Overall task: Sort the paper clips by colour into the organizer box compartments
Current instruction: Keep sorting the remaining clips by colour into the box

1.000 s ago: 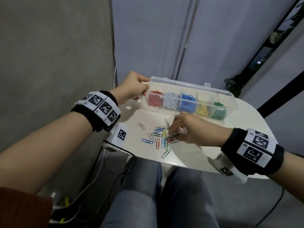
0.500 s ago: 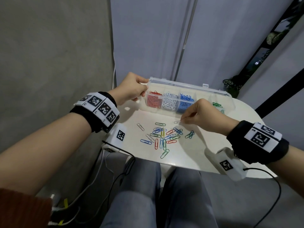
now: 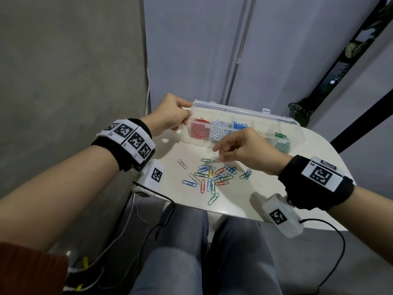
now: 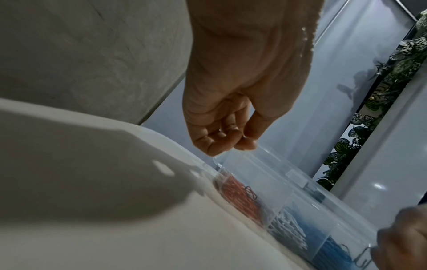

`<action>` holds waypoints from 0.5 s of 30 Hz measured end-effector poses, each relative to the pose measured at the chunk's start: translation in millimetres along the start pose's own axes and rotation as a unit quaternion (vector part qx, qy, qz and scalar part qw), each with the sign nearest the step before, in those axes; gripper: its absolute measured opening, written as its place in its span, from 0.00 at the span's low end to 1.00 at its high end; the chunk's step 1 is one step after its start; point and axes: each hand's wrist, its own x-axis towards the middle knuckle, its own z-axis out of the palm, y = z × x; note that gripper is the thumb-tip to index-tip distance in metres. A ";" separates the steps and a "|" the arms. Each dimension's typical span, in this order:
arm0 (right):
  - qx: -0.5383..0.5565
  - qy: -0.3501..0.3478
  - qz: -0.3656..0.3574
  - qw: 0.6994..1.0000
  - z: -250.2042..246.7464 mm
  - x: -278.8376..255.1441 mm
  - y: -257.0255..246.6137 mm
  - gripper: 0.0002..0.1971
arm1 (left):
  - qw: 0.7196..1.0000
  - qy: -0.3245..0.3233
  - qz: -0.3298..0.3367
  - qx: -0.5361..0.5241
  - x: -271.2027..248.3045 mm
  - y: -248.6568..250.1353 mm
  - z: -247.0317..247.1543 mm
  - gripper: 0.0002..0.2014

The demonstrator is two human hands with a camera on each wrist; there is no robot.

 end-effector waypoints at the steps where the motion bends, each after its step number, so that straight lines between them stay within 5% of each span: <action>1: -0.021 -0.017 -0.009 1.000 3.9 2.0 -1.4 0.09 | 1.000 0.001 0.000 0.001 -0.4 0.3 0.0 0.18; 8: -0.213 -0.072 -0.066 0.972 31.5 17.4 -8.9 0.12 | 1.000 -0.001 -0.002 0.001 -1.7 1.2 0.1 0.18; 15: -0.224 -0.053 -0.037 0.972 29.8 21.1 -9.6 0.03 | 1.000 -0.004 0.002 -0.001 -1.0 0.7 -1.2 0.18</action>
